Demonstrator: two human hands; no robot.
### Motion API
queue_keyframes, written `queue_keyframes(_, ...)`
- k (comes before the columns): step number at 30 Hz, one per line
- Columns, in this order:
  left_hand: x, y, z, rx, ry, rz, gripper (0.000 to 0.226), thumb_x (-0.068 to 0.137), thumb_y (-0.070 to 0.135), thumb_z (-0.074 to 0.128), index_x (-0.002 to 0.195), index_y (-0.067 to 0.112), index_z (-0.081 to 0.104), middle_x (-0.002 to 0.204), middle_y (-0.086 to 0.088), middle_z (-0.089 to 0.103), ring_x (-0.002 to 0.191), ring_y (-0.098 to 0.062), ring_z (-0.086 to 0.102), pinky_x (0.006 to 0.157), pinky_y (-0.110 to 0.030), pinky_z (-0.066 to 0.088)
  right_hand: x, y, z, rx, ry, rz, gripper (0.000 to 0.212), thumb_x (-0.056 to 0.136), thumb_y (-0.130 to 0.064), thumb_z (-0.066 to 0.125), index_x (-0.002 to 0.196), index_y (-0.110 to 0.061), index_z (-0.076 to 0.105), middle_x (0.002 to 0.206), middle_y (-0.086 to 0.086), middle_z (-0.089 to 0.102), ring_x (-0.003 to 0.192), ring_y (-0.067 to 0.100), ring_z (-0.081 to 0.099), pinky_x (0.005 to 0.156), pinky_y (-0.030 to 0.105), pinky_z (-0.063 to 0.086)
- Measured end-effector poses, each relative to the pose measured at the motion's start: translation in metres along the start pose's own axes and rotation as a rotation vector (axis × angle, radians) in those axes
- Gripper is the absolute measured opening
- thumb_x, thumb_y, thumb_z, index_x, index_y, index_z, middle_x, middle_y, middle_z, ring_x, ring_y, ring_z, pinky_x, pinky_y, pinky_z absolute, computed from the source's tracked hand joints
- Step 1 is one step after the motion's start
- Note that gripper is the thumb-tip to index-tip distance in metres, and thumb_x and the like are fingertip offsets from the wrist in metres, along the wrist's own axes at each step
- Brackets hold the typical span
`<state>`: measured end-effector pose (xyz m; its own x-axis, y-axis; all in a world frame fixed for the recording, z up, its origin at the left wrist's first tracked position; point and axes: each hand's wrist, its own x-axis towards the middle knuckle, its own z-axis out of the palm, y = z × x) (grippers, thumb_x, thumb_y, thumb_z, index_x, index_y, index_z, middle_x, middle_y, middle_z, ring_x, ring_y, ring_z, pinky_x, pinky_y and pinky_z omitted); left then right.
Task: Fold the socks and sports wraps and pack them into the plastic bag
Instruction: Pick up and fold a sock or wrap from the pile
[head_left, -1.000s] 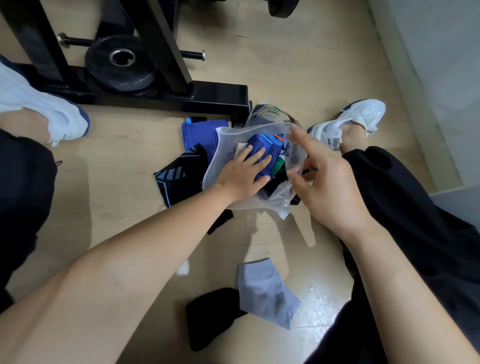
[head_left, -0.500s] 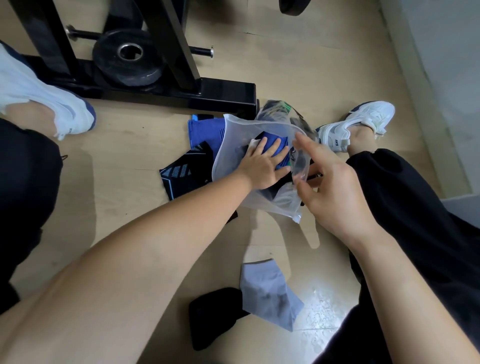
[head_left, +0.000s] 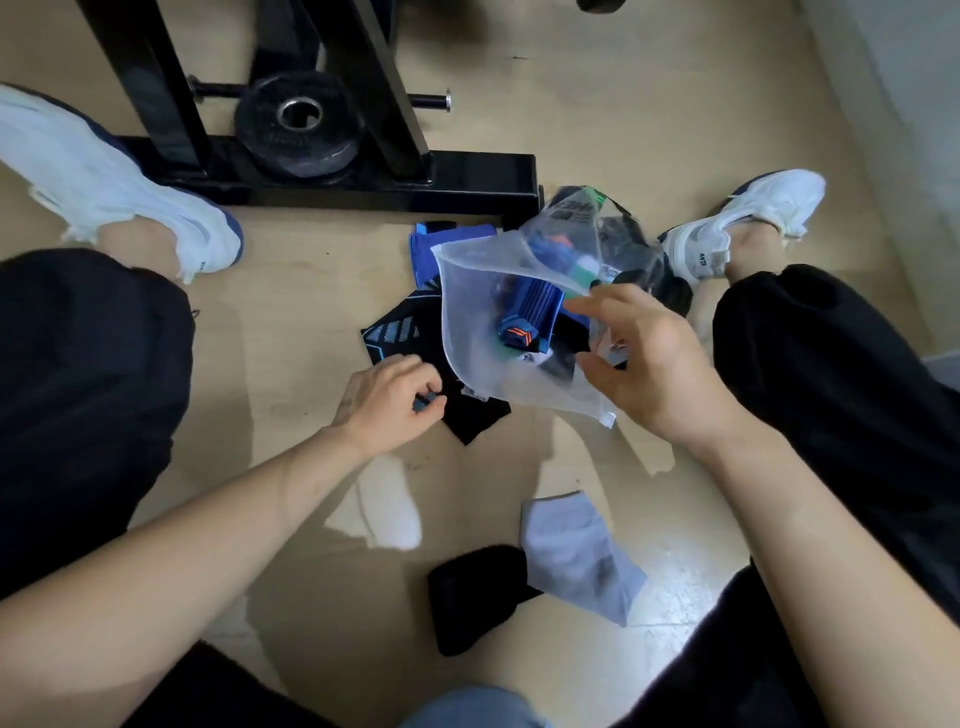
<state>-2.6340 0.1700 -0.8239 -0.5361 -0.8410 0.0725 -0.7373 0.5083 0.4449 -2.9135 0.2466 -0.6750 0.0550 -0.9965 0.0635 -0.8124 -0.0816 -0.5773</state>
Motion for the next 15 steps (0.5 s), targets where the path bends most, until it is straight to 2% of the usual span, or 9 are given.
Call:
queue_keyframes(1,0.002,-0.008,0.007,0.072,-0.114,-0.054,0.030,0.082,0.047,0.067,0.105,0.027,0.069,0.099,0.007,0.064,0.097,-0.021,0.062,0.071,-0.038,0.056,-0.001,0.000,0.000,-0.013,0.000,0.004,0.049,0.083,-0.007,0.073,0.130,-0.013,0.062,0.125,0.005,0.057,0.109,0.023,0.059,0.093,0.042,0.051)
queue_keyframes(3,0.007,-0.017,0.020,0.190,-0.337,-0.128,0.062,0.084,0.053,0.069,0.138,0.026,0.055,0.135,0.001,0.056,0.122,-0.026,0.053,0.094,-0.041,0.050,-0.003,-0.001,-0.001,-0.030,-0.003,0.011,0.049,0.083,-0.008,0.073,0.130,-0.013,0.062,0.128,0.006,0.056,0.116,0.023,0.057,0.096,0.041,0.050)
queue_keyframes(5,0.009,-0.019,0.031,0.215,-0.400,-0.177,0.076,0.086,0.051,0.069,0.151,0.025,0.040,0.147,0.000,0.045,0.129,-0.027,0.047,0.101,-0.042,0.047,-0.005,0.000,-0.003,-0.028,-0.009,0.023,0.048,0.084,-0.009,0.072,0.131,-0.014,0.062,0.130,0.006,0.055,0.119,0.023,0.055,0.098,0.039,0.048)
queue_keyframes(8,0.009,-0.017,0.035,0.221,-0.348,-0.230,0.060,0.091,0.032,0.065,0.146,0.023,0.044,0.133,-0.003,0.053,0.120,-0.028,0.053,0.091,-0.041,0.050,-0.007,0.001,-0.004,-0.035,-0.018,0.033,0.049,0.085,-0.010,0.073,0.132,-0.014,0.062,0.133,0.007,0.053,0.123,0.023,0.053,0.101,0.036,0.046)
queue_keyframes(10,0.005,-0.020,0.031,0.234,-0.363,-0.251,0.049,0.091,0.019,0.056,0.140,0.021,0.052,0.125,-0.005,0.060,0.114,-0.030,0.059,0.085,-0.040,0.050,-0.008,0.001,-0.003,-0.044,-0.027,0.042,0.049,0.084,-0.011,0.073,0.132,-0.014,0.062,0.136,0.008,0.052,0.125,0.025,0.052,0.102,0.038,0.046)
queue_keyframes(12,-0.002,-0.027,0.024,0.225,-0.409,-0.248,0.043,0.092,0.015,0.051,0.134,0.022,0.057,0.121,-0.004,0.066,0.107,-0.031,0.063,0.083,-0.039,0.050,-0.010,0.001,0.000,-0.076,-0.032,0.046,0.050,0.084,-0.013,0.073,0.133,-0.015,0.062,0.138,0.009,0.050,0.124,0.030,0.051,0.102,0.042,0.046)
queue_keyframes(13,-0.007,-0.030,0.017,0.196,-0.448,-0.244,0.040,0.091,0.015,0.052,0.129,0.022,0.060,0.116,-0.004,0.068,0.103,-0.032,0.063,0.080,-0.038,0.051,-0.012,0.000,0.001,-0.107,-0.027,0.040,0.050,0.084,-0.014,0.073,0.133,-0.015,0.061,0.139,0.011,0.049,0.122,0.034,0.051,0.101,0.044,0.046)
queue_keyframes(15,-0.016,-0.036,0.005,0.142,-0.554,-0.225,0.022,0.086,0.013,0.055,0.105,0.020,0.064,0.092,-0.003,0.068,0.090,-0.031,0.062,0.071,-0.037,0.050,-0.014,-0.001,0.004,-0.179,0.012,0.016,0.050,0.081,-0.013,0.074,0.130,-0.014,0.063,0.138,0.014,0.050,0.114,0.039,0.050,0.099,0.047,0.044)
